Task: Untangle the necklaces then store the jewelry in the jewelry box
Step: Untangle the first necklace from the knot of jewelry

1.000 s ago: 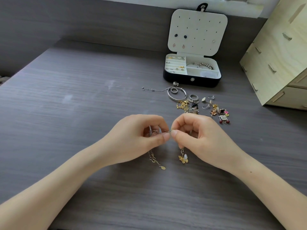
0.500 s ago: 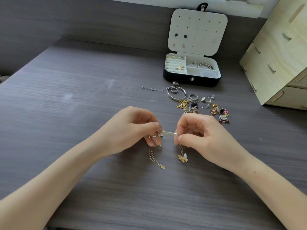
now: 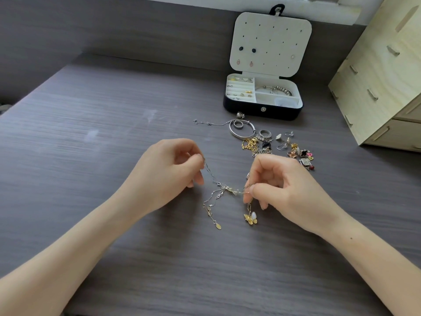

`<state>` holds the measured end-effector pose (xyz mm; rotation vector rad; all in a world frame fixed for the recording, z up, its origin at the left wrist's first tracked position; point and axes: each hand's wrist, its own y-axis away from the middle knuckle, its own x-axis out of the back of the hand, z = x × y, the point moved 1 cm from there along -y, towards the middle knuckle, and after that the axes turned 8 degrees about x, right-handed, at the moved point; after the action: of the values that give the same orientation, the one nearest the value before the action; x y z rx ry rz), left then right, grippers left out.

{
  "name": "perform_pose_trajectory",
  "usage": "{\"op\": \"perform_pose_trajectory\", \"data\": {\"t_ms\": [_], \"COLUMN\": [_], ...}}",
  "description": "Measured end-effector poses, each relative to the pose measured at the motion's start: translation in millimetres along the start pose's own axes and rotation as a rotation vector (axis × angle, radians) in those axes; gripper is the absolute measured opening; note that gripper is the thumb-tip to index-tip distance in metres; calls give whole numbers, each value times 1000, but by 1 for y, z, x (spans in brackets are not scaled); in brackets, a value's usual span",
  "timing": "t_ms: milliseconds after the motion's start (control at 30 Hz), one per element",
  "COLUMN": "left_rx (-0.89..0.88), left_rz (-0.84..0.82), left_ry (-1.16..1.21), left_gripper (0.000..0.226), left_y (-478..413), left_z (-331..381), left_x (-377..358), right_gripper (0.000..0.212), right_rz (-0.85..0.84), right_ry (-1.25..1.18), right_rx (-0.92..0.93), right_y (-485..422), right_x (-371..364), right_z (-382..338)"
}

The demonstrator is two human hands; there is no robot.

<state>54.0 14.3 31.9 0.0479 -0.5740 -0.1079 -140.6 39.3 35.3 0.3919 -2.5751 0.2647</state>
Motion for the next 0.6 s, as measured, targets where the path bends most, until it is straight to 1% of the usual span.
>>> {"op": "perform_pose_trajectory", "data": {"t_ms": [67,200,300,367,467,600], "left_rx": [34,67,100,129,171,224], "left_rz": [61,211,298,320,341,397], "left_ry": [-36,-150,-303,-401,-488,-635], "left_gripper": [20,26,28,28,32,29], "left_y": [-2,-2,0,0,-1,-6], "left_z": [-2,-2,2,4,3,-1], "left_x": [3,12,16,18,19,24], "right_gripper": [15,14,14,14,12,12], "right_rz": [29,105,133,134,122,100], "right_ry": [-46,-114,-109,-78,-28,51], "right_rx": [-13,-55,-59,-52,-42,-37], "right_y": [0,-2,-2,-2,-1,0], "right_x": [1,1,0,0,-1,-2], "right_z": [0,1,1,1,2,1]}}
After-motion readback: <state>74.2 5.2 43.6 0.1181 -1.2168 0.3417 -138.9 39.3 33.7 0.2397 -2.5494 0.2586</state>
